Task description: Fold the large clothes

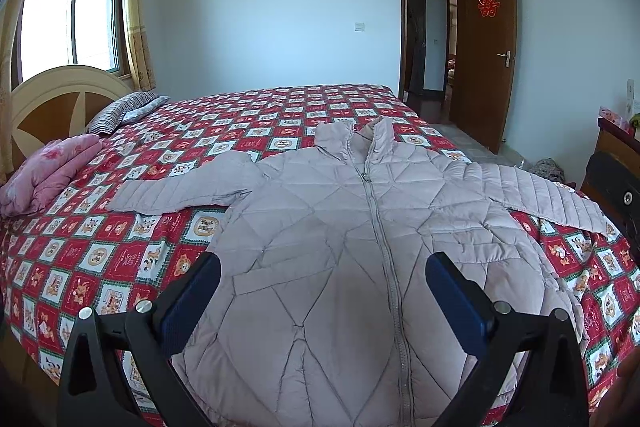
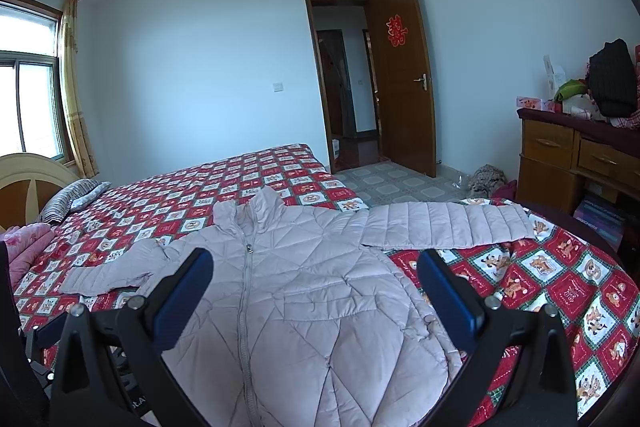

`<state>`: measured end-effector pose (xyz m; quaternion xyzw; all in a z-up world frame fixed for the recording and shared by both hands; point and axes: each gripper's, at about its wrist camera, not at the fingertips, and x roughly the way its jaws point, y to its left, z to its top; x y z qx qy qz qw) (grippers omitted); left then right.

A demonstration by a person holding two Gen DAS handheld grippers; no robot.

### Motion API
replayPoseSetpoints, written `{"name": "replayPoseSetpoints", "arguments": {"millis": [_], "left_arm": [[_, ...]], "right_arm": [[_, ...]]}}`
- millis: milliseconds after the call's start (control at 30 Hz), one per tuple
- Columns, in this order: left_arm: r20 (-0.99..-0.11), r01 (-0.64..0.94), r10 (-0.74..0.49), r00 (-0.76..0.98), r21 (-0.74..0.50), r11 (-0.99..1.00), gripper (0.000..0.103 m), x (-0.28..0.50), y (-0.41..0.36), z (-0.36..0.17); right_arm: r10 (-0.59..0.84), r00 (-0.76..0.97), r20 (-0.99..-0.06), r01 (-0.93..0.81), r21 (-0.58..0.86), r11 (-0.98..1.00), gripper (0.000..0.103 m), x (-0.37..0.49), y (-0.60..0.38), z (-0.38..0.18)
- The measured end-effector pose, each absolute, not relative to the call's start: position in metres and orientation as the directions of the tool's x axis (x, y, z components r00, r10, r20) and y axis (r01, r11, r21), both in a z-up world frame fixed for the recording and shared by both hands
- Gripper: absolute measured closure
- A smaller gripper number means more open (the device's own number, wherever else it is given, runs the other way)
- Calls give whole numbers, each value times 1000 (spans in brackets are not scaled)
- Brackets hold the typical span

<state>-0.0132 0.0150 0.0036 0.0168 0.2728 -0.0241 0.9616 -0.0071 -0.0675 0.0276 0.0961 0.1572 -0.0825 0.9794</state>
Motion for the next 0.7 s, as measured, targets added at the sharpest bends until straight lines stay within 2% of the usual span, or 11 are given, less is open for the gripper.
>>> {"name": "replayPoseSetpoints", "arguments": {"millis": [700], "left_arm": [[-529,50,-34,848,16,999,1,-12,19,2]], "right_arm": [[-130,936,-326,191,162,968,0,-7,-65,28]]}}
